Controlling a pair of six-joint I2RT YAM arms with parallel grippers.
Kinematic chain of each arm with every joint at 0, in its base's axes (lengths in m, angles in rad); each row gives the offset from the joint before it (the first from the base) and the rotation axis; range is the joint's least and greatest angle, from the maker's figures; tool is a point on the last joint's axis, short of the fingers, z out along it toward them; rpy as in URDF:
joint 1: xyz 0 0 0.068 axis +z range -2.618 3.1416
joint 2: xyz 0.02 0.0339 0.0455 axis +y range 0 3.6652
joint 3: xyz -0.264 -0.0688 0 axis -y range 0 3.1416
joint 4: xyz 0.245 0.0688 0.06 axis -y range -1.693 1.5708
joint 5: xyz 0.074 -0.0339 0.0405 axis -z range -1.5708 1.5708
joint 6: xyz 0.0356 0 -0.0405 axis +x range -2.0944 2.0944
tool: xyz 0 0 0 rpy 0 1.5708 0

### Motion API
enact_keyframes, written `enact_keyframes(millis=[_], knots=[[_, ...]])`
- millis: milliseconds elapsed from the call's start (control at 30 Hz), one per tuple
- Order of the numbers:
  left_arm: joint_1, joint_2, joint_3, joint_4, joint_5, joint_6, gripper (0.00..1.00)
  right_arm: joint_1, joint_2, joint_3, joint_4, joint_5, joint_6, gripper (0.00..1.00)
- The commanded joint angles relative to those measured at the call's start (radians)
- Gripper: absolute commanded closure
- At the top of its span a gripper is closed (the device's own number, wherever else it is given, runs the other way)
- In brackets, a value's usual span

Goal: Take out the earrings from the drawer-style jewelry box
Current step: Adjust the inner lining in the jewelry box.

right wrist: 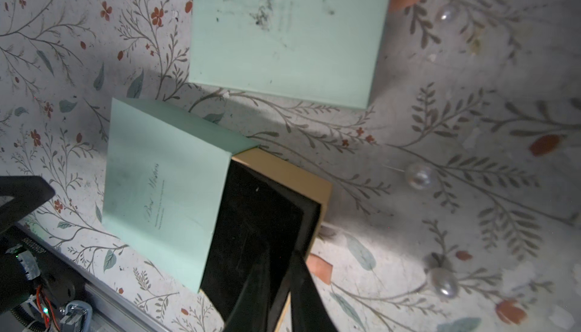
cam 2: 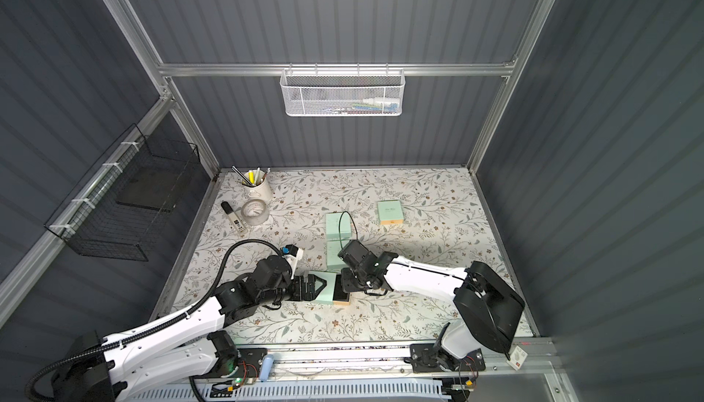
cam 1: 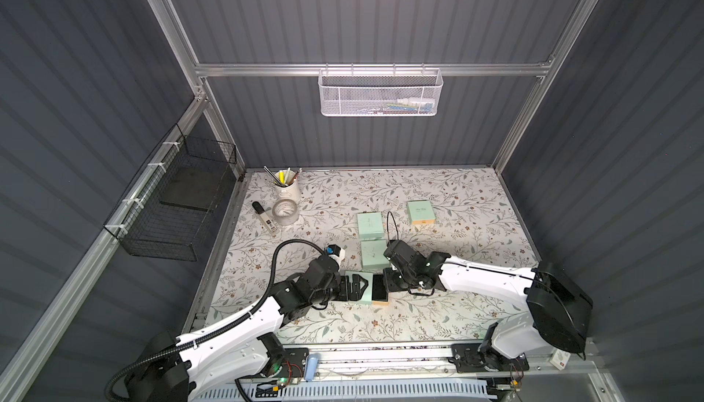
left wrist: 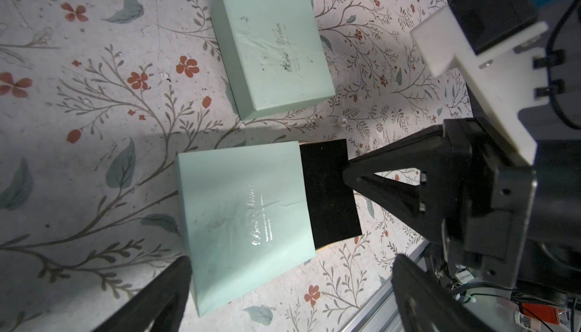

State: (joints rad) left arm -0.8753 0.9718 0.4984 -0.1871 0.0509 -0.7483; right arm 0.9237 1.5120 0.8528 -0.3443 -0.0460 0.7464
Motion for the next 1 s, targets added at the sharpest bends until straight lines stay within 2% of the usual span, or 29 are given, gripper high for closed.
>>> enact_keyframes(millis=[0,267,367,567,967], knots=[[0.006,-0.001,0.016,0.000,-0.002,0.017,0.00,0.005,0.026,0.022,-0.012,-0.001,-0.015,0.83],[0.006,0.018,0.012,0.009,-0.002,0.013,0.00,0.013,0.066,0.042,-0.039,0.040,-0.019,0.85],[0.005,0.022,0.012,0.013,-0.002,0.014,0.00,0.022,0.083,0.056,-0.076,0.057,-0.025,0.81],[0.005,0.017,0.010,0.012,-0.005,0.012,0.00,0.026,0.098,0.064,-0.079,0.058,-0.031,0.80],[0.005,0.009,-0.003,-0.001,-0.028,-0.004,0.00,0.046,-0.063,0.065,-0.114,0.083,-0.029,0.71]])
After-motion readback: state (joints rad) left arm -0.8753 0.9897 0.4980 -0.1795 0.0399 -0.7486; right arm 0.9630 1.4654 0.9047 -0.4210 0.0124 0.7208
